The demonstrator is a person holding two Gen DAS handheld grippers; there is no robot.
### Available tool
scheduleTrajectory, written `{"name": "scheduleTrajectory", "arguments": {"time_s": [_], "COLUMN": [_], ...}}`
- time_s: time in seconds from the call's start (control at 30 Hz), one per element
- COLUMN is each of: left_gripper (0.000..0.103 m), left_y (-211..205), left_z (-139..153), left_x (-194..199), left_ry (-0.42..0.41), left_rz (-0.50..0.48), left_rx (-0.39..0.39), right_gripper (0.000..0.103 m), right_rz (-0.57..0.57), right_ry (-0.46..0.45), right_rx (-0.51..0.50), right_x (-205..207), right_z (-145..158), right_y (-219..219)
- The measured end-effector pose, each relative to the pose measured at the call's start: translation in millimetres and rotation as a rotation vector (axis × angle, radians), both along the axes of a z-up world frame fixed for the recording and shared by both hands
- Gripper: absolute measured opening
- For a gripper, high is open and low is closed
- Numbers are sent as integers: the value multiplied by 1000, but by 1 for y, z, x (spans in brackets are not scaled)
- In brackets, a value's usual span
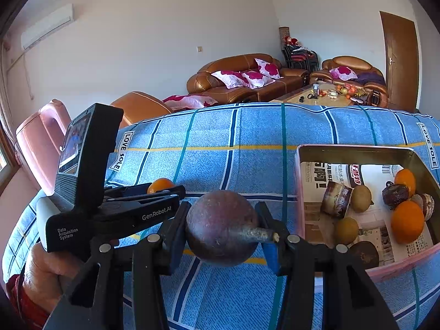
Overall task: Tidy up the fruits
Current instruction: 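Grasp the dark purple fruit with the right tool while the left tool grasps the orange, then carry the purple fruit with the right tool while the left tool carries the orange to the box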
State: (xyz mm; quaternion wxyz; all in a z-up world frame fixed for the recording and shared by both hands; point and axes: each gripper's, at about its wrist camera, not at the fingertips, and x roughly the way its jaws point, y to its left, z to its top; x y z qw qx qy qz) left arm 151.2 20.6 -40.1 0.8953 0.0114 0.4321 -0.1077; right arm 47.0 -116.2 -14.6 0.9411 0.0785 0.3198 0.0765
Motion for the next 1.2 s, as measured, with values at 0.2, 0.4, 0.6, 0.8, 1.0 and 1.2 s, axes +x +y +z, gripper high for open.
{"name": "scheduleTrajectory", "arguments": {"time_s": [0.2,0.4,0.6,0.8,1.0,1.2], "left_gripper": [38,38,38,38,38,38], "left_y": [13,20,21,17,12,9], "left_z": [4,26,36,38,37,38], "left_x": [-11,-37,-55,-65,-80,-91], "left_ry": [-42,-226,-333,-349,-359,-378], "left_rz": [69,163,208,225,231,240], "left_rx": [6,55,93,84,86,89], "right_gripper": [50,50,50,50,50,50], "right_rz": [-21,-55,-82,-79,-75,-82], "right_ry": [-25,-113,-175,-163,-174,-175], "right_rx": [-14,-78,-148,-147,-165,-170], "right_x": [-2,-12,-18,-16,-20,-26], "right_z": [3,11,18,17,17,16], "right_y": [-2,1,5,6,10,7]}}
